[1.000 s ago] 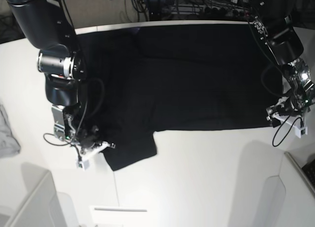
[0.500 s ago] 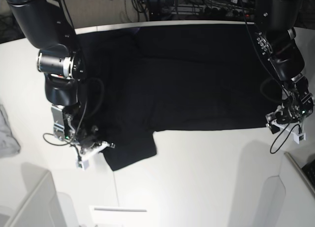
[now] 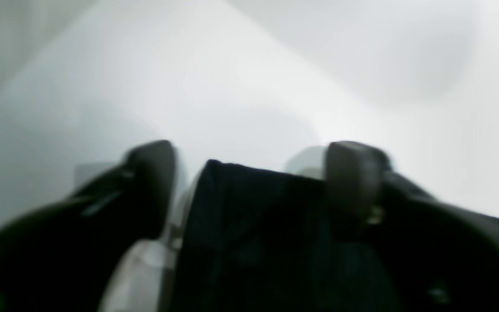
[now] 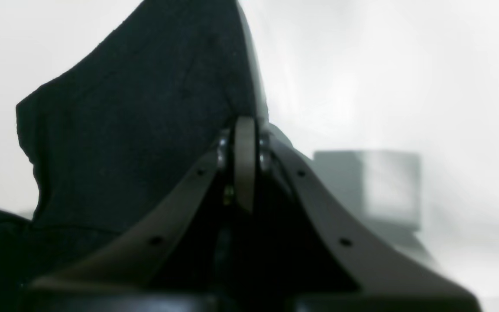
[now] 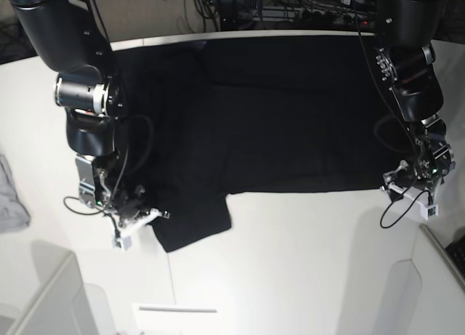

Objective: Fold the T-shirt properly
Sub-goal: 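Move the left gripper to the other hem corner and grasp, then lift the hem with both grippers and fold it onto the collar edge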

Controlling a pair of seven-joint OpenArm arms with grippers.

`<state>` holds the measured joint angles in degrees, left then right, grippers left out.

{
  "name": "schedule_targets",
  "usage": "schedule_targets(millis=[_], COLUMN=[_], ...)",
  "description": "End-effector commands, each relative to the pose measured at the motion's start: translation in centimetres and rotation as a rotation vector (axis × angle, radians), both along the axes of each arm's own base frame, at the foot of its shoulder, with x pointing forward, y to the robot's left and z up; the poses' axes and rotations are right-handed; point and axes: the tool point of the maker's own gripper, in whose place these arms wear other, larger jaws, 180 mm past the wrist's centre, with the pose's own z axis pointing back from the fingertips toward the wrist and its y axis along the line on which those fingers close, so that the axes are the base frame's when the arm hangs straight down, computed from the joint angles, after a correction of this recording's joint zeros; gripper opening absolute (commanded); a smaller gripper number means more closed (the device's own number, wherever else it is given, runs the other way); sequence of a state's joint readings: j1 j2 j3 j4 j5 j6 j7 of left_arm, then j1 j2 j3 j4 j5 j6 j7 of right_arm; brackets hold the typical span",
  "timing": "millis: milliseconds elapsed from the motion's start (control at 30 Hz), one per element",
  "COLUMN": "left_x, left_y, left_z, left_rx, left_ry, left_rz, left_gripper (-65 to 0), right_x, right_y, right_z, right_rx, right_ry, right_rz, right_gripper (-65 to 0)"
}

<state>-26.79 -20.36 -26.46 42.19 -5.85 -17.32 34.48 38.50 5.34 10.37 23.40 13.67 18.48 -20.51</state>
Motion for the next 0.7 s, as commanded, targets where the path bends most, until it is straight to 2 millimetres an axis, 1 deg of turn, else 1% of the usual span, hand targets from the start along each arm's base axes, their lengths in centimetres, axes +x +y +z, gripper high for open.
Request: schedule_targets(millis=[0,133,200,233,333,367,400,433,533,600,667], left_x=[-0.2,-0.2,0.0,0.1,0.7,0.4,0.5,0.5,-0.1,-0.2,-0.5], left_y=[0.1,-0.2,-0.7,-0.8,-0.3,-0.2,-0.2,0.0,-0.1,-0.6,-1.4], left_z=[0.0,-0.1,-0.2,-0.1,1.5,1.4,1.9,2.5,3.4,4.2,4.7], left_rx=[-0.009,-0.007,-0.014,-0.015,0.012,0.022,0.034,0.051,0.067,0.029,-0.028], left_ry=[0.027,0.028,0.026,0.022,-0.017,-0.015,-0.029,-0.041,-0.043,-0.076,-0.103], left_rz=[-0.005,-0.012,-0.018,-0.020,-0.023,-0.026,-0.030,-0.035,-0.047,-0.046,-0.048], left_gripper=[-25.7,-50.7,-65.0,-65.0,-65.0,-65.0,-65.0,-65.0,-65.0,-65.0,-65.0], right_x=[0.6,0.7,1.3,1.3,1.8,1.9,2.0,1.9,1.6,1.4,1.1], right_y=[-0.4,-0.4,-0.6,-0.8,-1.3,-1.4,-1.5,-1.5,-1.7,-1.7,-1.9], right_z=[0.7,0.8,1.7,1.9,3.5,3.9,4.3,4.3,4.6,4.8,5.0], right_rx=[-0.022,-0.022,-0.029,-0.036,-0.059,-0.064,-0.069,-0.072,-0.080,-0.089,-0.096], right_ry=[-0.001,-0.005,-0.040,-0.054,-0.120,-0.135,-0.150,-0.153,-0.142,-0.150,-0.155], right_rz=[0.008,0.007,0.004,0.003,0.003,0.003,0.002,0.003,0.011,0.016,0.016], right_gripper=[-65.0,-65.0,-65.0,-65.0,-65.0,-65.0,-65.0,-65.0,-65.0,-65.0,-65.0])
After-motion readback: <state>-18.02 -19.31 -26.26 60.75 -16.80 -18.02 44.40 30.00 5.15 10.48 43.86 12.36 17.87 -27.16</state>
